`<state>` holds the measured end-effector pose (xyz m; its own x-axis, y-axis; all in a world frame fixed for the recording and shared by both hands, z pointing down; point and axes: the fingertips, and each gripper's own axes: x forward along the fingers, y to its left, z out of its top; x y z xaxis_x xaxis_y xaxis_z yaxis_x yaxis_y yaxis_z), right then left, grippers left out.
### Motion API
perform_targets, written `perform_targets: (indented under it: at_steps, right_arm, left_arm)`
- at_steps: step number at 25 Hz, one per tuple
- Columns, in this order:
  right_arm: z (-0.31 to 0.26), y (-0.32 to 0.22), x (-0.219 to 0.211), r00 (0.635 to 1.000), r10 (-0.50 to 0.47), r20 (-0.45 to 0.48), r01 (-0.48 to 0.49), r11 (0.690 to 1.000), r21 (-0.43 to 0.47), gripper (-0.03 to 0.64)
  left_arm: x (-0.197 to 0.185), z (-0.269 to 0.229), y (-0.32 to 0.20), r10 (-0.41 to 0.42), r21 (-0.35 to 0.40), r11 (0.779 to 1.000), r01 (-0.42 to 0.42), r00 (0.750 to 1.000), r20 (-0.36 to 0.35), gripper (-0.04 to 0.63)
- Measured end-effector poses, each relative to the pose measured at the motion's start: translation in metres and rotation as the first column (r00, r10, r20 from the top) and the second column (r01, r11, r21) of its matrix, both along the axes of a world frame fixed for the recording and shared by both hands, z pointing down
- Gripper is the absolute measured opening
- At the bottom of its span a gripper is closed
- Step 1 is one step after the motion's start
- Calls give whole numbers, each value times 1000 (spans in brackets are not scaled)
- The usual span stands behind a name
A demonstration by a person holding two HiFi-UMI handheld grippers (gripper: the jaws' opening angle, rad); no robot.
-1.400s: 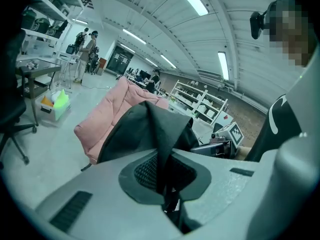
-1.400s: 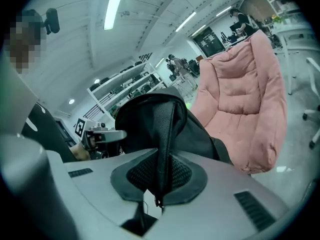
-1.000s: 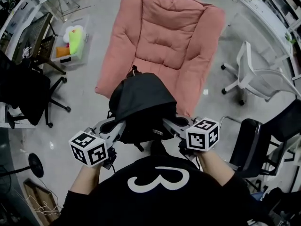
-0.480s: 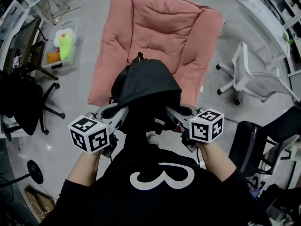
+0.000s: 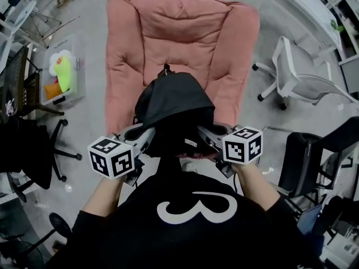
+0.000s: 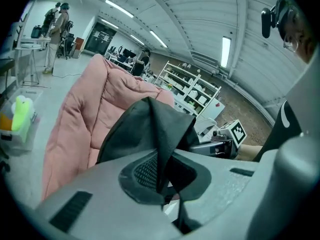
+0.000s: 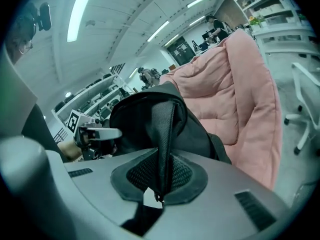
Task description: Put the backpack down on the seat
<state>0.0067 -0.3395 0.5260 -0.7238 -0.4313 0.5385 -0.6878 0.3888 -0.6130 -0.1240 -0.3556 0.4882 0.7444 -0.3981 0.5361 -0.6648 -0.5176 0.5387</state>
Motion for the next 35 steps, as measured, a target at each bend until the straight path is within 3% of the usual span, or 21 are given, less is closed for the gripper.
perform_targets:
  at_steps: [15,22,28,35]
  right_arm:
    - [79,-82,-2,986,153,-65,-159,982,-99,31]
    - [107,-118,7,972,211,-100,-219,972,-88,32]
    - [122,-143,10,965,198,-171,-204,979,-19,32]
    - [143,-163,17,949,206,-237,-220,975,-33,42]
  left_arm:
    - [1,81,-98,86,-64,995,-82,995,57,12]
    - [13,111,-140,154,-38,988,-151,981,114,12]
    - [16,133,-167,147,-62,988,-141,983,111,12]
    - [21,157,-187,143,-86,988,-129,972,184,14]
